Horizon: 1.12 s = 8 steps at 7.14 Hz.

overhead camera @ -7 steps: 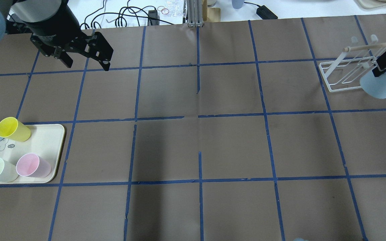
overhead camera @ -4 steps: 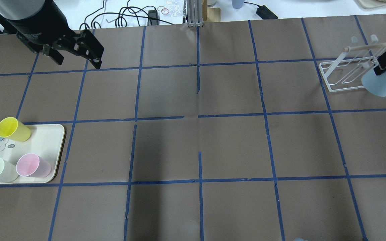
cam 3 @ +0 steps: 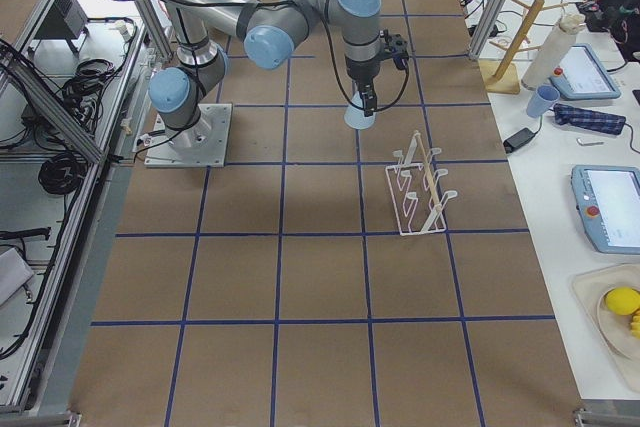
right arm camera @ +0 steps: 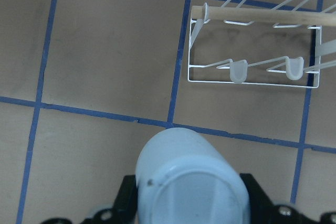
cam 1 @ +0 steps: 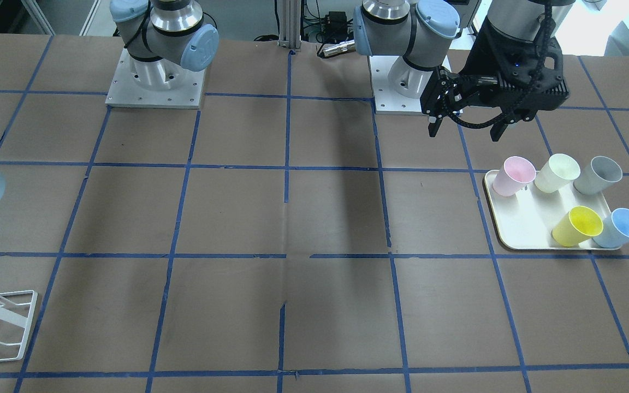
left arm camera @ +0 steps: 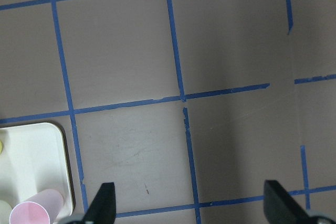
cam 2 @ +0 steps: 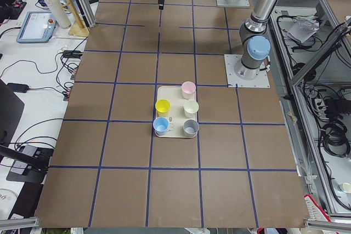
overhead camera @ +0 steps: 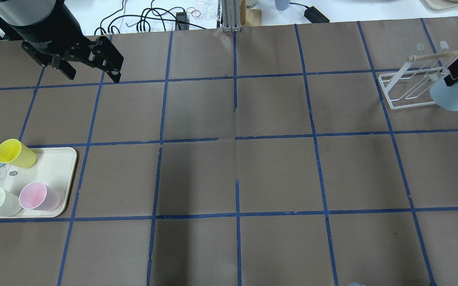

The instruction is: Transfer IKEA cup to right arm and place on rack

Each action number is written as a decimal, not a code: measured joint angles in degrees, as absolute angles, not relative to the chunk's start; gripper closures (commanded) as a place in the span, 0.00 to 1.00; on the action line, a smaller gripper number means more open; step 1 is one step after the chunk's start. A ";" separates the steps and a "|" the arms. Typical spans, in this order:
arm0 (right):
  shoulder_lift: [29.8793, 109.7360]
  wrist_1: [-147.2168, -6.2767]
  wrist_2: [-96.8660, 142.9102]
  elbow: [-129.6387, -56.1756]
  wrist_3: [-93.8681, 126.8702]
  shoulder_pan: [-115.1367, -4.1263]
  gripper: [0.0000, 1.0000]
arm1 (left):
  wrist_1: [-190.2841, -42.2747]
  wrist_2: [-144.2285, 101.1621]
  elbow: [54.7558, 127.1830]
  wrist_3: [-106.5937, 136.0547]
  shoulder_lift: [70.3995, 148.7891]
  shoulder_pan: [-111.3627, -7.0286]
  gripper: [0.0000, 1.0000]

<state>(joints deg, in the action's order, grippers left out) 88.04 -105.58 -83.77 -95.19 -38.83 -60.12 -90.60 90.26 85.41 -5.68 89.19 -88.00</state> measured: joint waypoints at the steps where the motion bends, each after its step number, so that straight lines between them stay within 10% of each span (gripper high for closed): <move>1: 87.16 -107.90 -83.69 -95.11 -38.78 -60.12 1.00 | -90.75 90.26 85.48 -5.11 89.12 -87.99 0.00; 8: 80.58 -118.05 -83.72 -94.77 -38.75 -60.03 1.00 | -92.85 90.00 85.05 -4.31 89.11 -86.60 0.00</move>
<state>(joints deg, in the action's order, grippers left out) 80.58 -118.05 -83.72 -94.77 -38.75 -60.03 -92.85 90.00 85.05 -4.31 89.11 -86.60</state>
